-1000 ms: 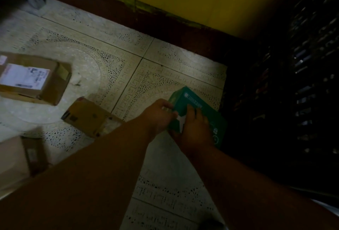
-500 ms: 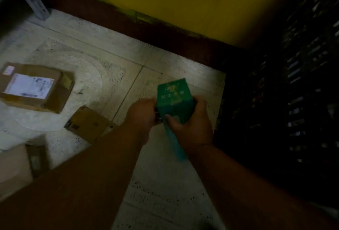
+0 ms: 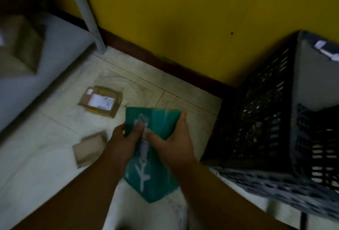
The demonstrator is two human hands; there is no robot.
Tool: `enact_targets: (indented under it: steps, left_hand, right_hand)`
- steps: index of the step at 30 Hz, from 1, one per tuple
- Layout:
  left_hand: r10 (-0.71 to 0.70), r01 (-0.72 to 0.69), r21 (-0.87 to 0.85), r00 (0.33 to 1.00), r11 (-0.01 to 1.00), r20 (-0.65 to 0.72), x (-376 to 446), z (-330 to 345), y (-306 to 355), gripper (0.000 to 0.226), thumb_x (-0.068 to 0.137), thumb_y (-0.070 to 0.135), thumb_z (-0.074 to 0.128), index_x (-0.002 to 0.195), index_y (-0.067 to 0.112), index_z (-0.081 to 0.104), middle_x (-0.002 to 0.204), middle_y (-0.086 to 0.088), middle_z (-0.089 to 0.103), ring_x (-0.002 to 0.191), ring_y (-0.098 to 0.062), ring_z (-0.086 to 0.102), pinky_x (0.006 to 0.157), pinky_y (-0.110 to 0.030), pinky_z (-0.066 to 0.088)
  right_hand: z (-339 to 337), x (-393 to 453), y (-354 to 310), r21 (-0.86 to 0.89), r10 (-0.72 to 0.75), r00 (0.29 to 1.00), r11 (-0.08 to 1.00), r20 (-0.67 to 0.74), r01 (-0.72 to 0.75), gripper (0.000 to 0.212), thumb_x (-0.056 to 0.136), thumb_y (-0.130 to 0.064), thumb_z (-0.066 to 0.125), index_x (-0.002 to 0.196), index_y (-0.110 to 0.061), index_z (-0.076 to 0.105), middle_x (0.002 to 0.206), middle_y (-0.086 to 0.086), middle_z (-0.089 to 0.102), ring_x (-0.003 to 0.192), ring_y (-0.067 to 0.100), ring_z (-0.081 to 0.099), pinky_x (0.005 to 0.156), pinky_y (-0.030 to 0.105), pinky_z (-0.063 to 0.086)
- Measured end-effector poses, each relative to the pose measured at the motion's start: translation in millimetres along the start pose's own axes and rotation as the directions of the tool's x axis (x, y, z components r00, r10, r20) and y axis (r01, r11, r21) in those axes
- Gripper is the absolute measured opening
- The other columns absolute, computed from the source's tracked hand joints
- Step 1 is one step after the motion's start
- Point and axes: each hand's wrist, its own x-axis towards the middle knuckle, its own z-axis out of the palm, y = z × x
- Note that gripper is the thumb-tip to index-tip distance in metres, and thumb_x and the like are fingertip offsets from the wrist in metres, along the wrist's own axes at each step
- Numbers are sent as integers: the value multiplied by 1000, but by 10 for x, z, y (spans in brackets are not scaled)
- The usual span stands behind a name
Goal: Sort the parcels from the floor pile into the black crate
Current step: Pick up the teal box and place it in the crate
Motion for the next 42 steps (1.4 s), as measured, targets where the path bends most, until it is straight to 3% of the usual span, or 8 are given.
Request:
enact_targets:
  steps: [3,11,16,19,22,26,31,42]
  left_hand:
    - [11,-8,30,994,1000,-107,-620,-562,422,39,79,59,67,107,33,58,102,4,69,88,-18,68,74,-38,57]
    - [85,-37,122,904,992,-419,-2053,-1649,878,13,90,55,49,101,51,43,95,14,63,83,-10,60,65,-31,45]
    - [59,-15,75,775,997,-629,-3111,-1984,857,30,94,48,47,124,45,41,105,9,57,84,-17,57,77,-34,43]
    - [25,-15,22,742,1000,-670,-3765,-2135,865,34,95,46,47,128,42,40,116,3,60,100,-27,60,91,-44,49]
    - [22,-76,-42,689,996,-724,-4388,-2289,858,34,95,44,50,128,39,43,121,1,61,102,-26,61,88,-43,50]
    - [0,-101,-86,643,991,-766,-5044,-2534,764,29,93,51,49,118,36,48,102,11,59,89,-17,63,75,-38,51]
    - [32,-187,-94,575,978,-817,-5753,-3039,565,18,92,56,48,101,41,48,81,23,59,66,0,63,47,-22,44]
    - [10,-212,-132,561,968,-828,-7047,-4646,-649,23,93,50,51,112,39,48,93,15,62,80,-7,64,54,-26,45]
  right_hand:
    - [9,-417,-724,32,-12,999,999,47,11,102,58,-62,71,145,-36,23,127,-3,58,103,17,66,83,44,59]
    - [491,-1504,-1868,118,-58,914,993,402,11,86,78,-58,53,152,-42,12,128,10,59,101,28,70,82,50,58]
    - [687,-2324,-2208,-131,-74,867,979,493,158,59,99,-57,34,153,-40,18,128,2,61,86,8,66,67,18,55]
    - [683,-2900,-2410,-162,-121,830,956,544,246,61,99,-58,32,153,-33,21,141,5,52,113,24,59,96,30,46]
    - [701,-3390,-2623,-210,-183,771,901,610,381,53,100,-56,30,141,-24,40,134,8,58,115,30,58,100,36,45]
    - [818,-3967,-2963,-253,-236,701,817,673,518,47,99,-59,25,127,-30,51,95,-4,66,75,13,61,59,26,45]
    - [1089,-4750,-3140,-213,-247,636,802,731,557,39,98,-60,33,121,-31,44,88,-10,65,67,7,66,45,17,43]
    - [2477,-6676,-2678,-159,-208,644,872,736,464,32,97,-59,37,98,-34,57,81,-3,73,67,18,73,67,42,62]
